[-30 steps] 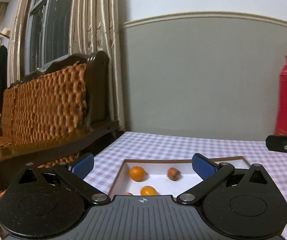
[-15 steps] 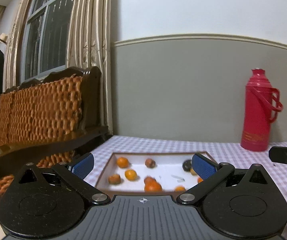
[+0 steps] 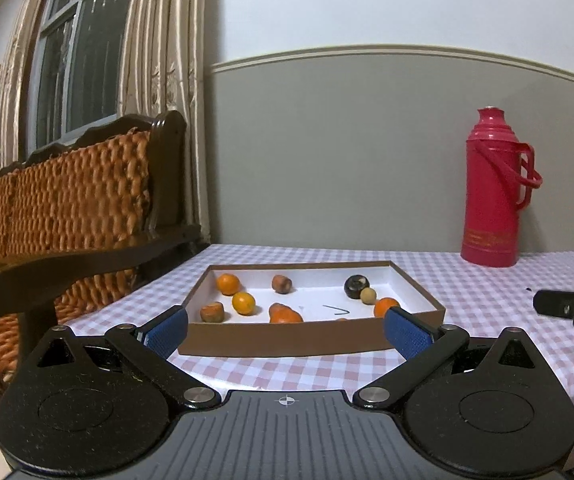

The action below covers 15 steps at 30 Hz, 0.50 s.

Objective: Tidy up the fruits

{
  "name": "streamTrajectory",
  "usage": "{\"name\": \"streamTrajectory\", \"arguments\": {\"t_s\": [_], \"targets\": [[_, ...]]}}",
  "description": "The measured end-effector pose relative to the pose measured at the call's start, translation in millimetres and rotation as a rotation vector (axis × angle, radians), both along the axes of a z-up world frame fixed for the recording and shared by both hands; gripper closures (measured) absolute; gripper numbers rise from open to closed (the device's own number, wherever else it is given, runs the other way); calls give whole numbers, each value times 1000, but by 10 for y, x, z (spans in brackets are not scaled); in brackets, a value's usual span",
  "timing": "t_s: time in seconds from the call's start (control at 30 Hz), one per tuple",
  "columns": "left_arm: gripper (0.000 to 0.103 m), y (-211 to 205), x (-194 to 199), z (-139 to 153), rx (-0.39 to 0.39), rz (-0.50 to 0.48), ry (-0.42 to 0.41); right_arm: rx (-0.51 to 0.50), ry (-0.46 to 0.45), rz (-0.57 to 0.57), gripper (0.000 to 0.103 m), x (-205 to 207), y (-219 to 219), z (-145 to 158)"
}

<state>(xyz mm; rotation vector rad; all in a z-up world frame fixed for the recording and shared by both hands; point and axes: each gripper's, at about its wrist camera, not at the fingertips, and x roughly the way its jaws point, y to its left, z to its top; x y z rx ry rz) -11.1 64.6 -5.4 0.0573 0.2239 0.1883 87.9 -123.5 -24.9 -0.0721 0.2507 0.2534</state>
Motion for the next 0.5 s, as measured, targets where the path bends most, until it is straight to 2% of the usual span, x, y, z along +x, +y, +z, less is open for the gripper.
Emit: {"name": "streamTrajectory", "arguments": {"t_s": [0.13,0.3,0.5], "targets": [[0,-46,-43,-2,18,-2,-22,34,-31,-11,6,-67,-52,-3],[0,-39,-47,2,3,-1,-12,-15,-61,-8,6,-104,25,-4],[0,28,-54,22,-17,4,-12,-13,-75,-5,6,-122,31,7]]}}
